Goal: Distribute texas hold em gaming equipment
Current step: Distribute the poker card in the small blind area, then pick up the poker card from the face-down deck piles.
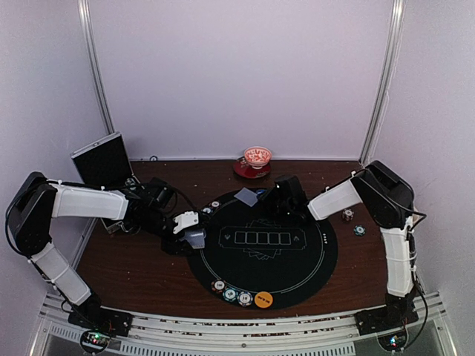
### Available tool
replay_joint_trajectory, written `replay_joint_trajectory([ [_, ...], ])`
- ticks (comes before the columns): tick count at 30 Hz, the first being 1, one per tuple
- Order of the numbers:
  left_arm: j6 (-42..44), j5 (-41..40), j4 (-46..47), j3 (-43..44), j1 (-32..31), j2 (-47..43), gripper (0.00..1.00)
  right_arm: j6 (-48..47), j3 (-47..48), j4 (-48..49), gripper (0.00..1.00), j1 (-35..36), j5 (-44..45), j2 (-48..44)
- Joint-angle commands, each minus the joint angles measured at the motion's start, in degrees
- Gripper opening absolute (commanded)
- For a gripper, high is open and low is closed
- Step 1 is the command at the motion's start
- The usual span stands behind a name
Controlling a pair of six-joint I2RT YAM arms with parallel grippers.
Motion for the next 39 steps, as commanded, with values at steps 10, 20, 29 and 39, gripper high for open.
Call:
replay_joint_trajectory([
  [10, 0.34, 0.97, 1.29, -0.47, 0.35, -1.53, 0.57, -14.23, -11.09, 3.09, 0.61, 6.34, -6.47, -12.29],
  [20, 0.52, 1.2, 1.05, -0.58, 0.33, -1.87, 0.57, -12.65, -13.07, 18.1, 0.68, 16.6, -22.64, -10.42],
  [29, 0.83, 1.92, 0.79, -0.73, 0.34, -2.81, 0.57, -10.74, -6.36, 18.39, 0.69, 20.12, -25.16, -3.0],
  [39, 1.55, 3.14, 0.16, -0.84, 0.24, -3.33, 0.57, -9.64, -1.13, 18.41, 0.69, 21.0, -26.78, 1.39],
])
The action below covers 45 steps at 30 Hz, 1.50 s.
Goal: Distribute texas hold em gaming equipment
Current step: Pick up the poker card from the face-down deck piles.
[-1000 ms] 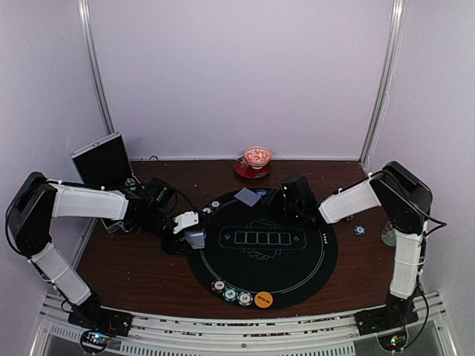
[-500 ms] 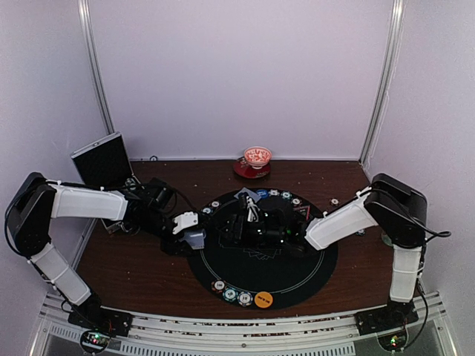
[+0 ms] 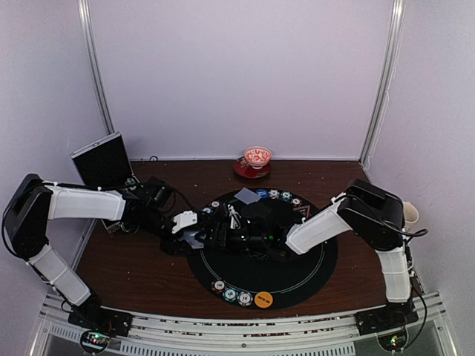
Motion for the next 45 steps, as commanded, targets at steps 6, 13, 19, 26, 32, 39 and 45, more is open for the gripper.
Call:
replay_joint_trajectory([
  [6, 1.25, 2.47, 0.27, -0.32, 0.2, -1.84, 0.57, 1.12, 5.55, -0.71, 0.67, 0.45, -0.62, 4.32],
  [13, 1.34, 2.7, 0.23, -0.41, 0.3, -2.08, 0.57, 0.7, 5.55, -2.13, 0.56, 0.32, 0.45, 4.79],
  [19, 1.42, 2.96, 0.04, -0.42, 0.27, -2.14, 0.57, 0.33, 2.58, -2.35, 0.39, -0.72, 2.68, 3.0],
  [26, 1.42, 2.81, 0.06, -0.33, 0.31, -1.87, 0.57, -1.24, 1.42, -3.75, 0.3, -1.1, 3.59, 1.03],
  [32, 1.41, 2.4, 0.02, -0.23, 0.24, -1.58, 0.57, -1.44, -0.43, -2.69, 0.22, -1.01, 2.94, -1.48],
  [39, 1.25, 2.15, 0.16, -0.1, 0.25, -1.29, 0.57, -0.9, -2.56, -0.74, 0.07, -0.62, 1.61, -4.37],
  [45, 1.16, 1.97, 0.25, -0.08, 0.27, -1.21, 0.57, -0.39, -2.71, 0.52, 0.0, -0.23, 0.09, -4.73],
])
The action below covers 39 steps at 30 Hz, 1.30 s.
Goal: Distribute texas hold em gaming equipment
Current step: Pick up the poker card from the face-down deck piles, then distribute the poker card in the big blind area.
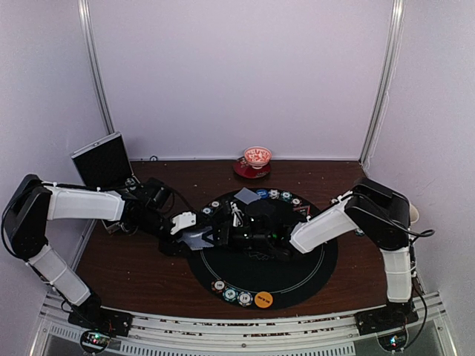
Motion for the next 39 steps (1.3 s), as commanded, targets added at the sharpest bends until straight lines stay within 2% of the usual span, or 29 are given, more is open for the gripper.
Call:
replay_joint_trajectory([
  [1, 0.48, 0.79, 0.95, 0.46, 0.16, -0.79, 0.57, -0.14, -1.2, 0.73, 0.0, 0.1, -0.45, -2.47],
  [16, 0.4, 0.93, 1.03, 0.46, 0.24, -1.08, 0.57, -0.68, -5.86, 0.81, 0.0, -0.81, 0.25, -8.5],
  [39, 0.34, 0.67, 1.04, 0.38, 0.24, -1.14, 0.57, 1.88, -11.5, 5.56, 0.0, -3.55, -1.35, -11.68],
])
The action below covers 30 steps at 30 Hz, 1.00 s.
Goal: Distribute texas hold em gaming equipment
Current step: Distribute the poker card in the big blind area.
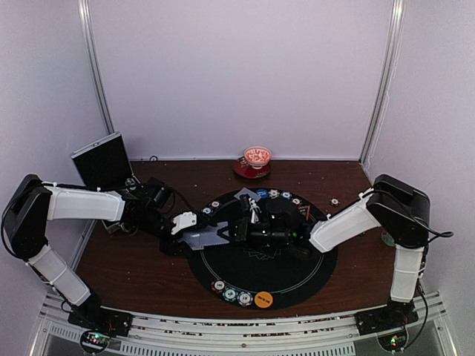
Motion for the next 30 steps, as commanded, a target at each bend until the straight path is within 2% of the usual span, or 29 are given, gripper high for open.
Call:
replay_joint_trajectory([
  [1, 0.31, 0.18, 0.56, 0.31, 0.36, -1.08, 0.57, 0.18, -1.62, 2.0, 0.0, -0.84, -0.34, -3.6],
  [8, 0.31, 0.16, 0.56, 0.27, 0.27, -1.17, 0.57, 0.2, -5.51, 2.25, 0.0, -2.09, 0.35, -6.94],
  [14, 0.41, 0.18, 0.57, 0.18, 0.28, -1.14, 0.57, 0.95, -16.47, 2.2, 0.0, -3.0, 5.71, -15.62],
  [22, 0.31, 0.05, 0.62, -0.02, 0.3, -1.36, 0.57, 6.44, -39.79, 0.65, 0.0, -1.66, 21.17, -36.45],
  [30, 0.31, -0.01, 0.72, 0.1, 0.33, -1.3, 0.57, 14.7, -53.26, -15.02, 0.0, 8.18, 38.42, -61.54],
])
